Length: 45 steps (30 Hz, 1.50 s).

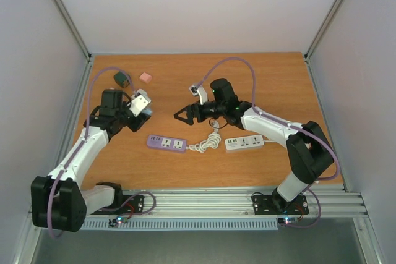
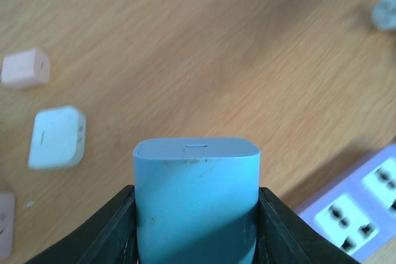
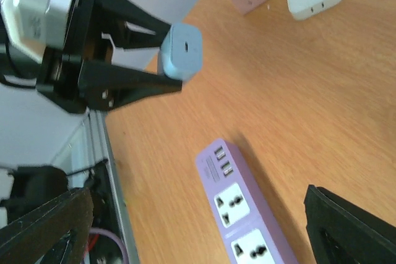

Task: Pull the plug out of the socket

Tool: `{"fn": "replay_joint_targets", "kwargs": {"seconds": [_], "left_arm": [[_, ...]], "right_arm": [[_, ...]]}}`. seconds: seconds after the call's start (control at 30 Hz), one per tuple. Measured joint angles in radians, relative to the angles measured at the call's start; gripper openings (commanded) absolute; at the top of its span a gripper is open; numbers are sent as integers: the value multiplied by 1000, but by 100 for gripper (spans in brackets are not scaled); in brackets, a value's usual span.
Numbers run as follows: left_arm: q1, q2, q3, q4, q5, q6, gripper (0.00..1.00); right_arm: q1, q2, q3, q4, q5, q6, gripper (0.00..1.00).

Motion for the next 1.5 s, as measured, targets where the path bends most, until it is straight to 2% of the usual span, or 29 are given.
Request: {"fn": "replay_joint_targets", "kwargs": {"seconds": [0.23, 0.5, 0.67, 0.83, 1.03, 1.23, 1.5], "left_arm": [[124, 64, 0, -131, -76, 146, 27], [286, 255, 53, -227, -134, 264, 29], [324, 366, 102, -245, -161, 297, 32], [332, 449, 161, -257, -184, 320, 36], [332, 506, 192, -259, -193, 322, 48], [332, 524, 192, -265, -192, 317, 76], [332, 514, 198, -270, -175, 316, 98]], "right_arm": [[0, 45, 82, -256, 5, -291, 94], [0, 71, 71, -461, 81, -554, 97], [0, 71, 46, -526, 147, -679, 97], [0, 71, 42, -608, 212, -815, 90], [0, 86, 28, -681, 283, -954, 89], [0, 87, 12, -703, 314, -1043, 88], [22, 92, -13, -653, 370, -1101, 83]]}}
